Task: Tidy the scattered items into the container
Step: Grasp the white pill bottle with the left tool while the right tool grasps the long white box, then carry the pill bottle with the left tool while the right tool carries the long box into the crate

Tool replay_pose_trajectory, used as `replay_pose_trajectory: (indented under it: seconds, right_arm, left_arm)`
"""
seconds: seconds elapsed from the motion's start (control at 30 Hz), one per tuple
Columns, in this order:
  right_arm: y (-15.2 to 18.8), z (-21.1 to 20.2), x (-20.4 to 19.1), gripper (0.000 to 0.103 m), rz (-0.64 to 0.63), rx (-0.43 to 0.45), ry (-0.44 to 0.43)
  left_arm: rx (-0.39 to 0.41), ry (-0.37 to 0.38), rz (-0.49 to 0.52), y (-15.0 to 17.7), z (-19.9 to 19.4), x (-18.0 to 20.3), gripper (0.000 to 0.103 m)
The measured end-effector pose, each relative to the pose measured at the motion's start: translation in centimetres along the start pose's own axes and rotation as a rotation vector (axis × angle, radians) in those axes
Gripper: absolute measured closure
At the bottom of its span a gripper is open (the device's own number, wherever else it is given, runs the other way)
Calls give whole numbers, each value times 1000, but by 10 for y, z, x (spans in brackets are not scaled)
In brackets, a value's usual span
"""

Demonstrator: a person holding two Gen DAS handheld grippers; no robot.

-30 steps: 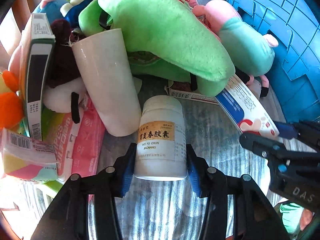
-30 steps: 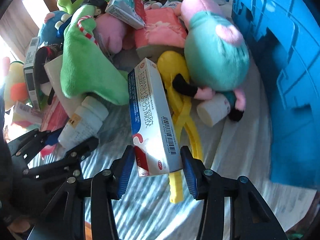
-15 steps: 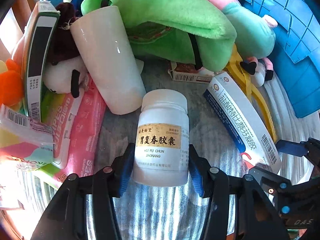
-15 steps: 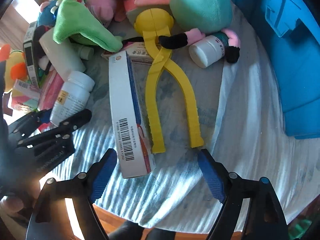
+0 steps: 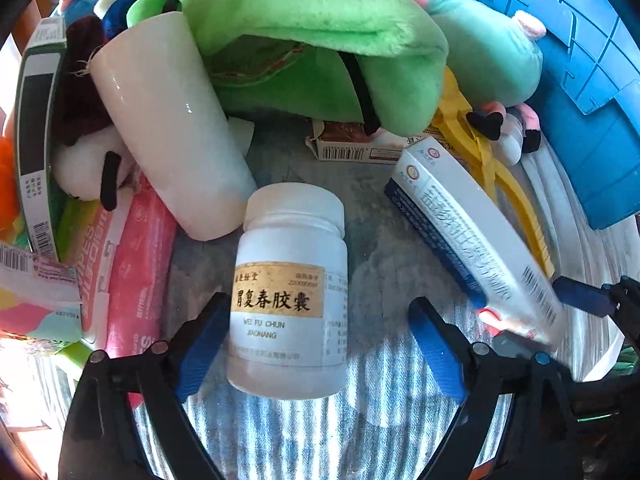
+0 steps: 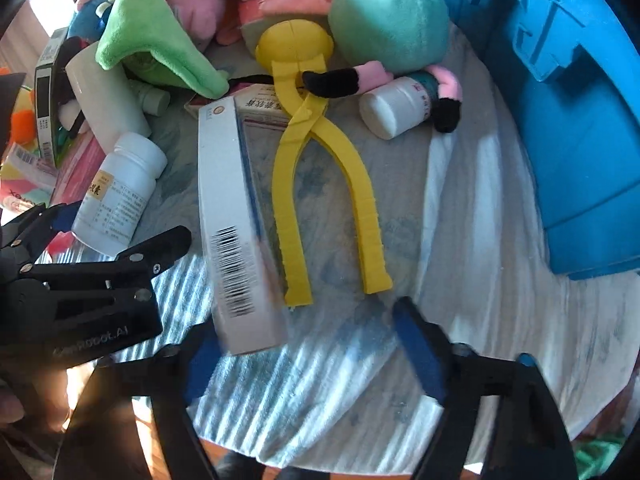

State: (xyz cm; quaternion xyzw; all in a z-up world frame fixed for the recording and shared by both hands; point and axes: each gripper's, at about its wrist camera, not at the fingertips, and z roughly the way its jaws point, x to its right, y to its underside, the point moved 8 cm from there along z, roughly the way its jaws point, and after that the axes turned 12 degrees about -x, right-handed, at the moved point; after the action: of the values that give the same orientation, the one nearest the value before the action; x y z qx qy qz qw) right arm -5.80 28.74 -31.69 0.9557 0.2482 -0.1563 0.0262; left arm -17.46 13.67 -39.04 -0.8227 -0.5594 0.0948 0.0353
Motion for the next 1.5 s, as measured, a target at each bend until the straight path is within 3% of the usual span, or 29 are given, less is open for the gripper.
replay_pose_trajectory:
  seconds: [0.03, 0.1, 0.17, 0.3, 0.4, 0.47, 0.63, 0.77, 1.13, 1.2, 1.23, 1.3, 1.37, 1.5]
  right_arm:
    - [1, -9, 4, 54, 2, 18, -17]
    - [1, -27, 8, 54, -19, 64, -18]
    - [-4, -42, 9, 54, -39, 108, -28]
    - [-19, -48, 5, 54, -86, 126, -48]
    - [-35, -36, -1, 61, -116, 100, -62]
    - [-44, -24, -1, 74, -121, 65, -62]
    - [-43, -2, 6, 80, -147, 4, -56]
    - [-41, -3, 16, 81, -157, 5, -40]
    - [-53, -86, 33, 81, -196, 157, -5]
    - [-66, -104, 2, 81, -206, 200, 3]
    - [-69, -112, -5, 81, -209, 222, 7]
    - [-92, -101, -88, 81, -220, 262, 20]
    - [-113, -129, -92, 81, -228, 304, 26]
    - [-115, -167, -89, 81, -232, 396, 48]
  left_arm:
    - [7, 3, -20, 1, -3, -3, 40]
    - [4, 27, -56, 3, -7, -9, 55]
    - [1, 63, -69, 4, -9, -11, 55]
    - [5, 55, -51, 6, -10, -7, 55]
    - [-7, 60, -44, 6, -7, -4, 55]
    - [-14, 41, -30, 5, -5, -1, 55]
    - [-7, 37, -35, 9, -7, 5, 55]
    - [14, 15, -47, 16, -15, 9, 56]
    - [177, 2, -73, 14, -105, 16, 58]
    - [230, -1, -71, 1, -134, 0, 58]
    - [254, -6, -69, -11, -148, -31, 57]
    - [302, -16, -67, -42, -176, -51, 57]
    - [343, -18, -65, -48, -192, -51, 57]
    - [416, -13, -52, -56, -230, -44, 58]
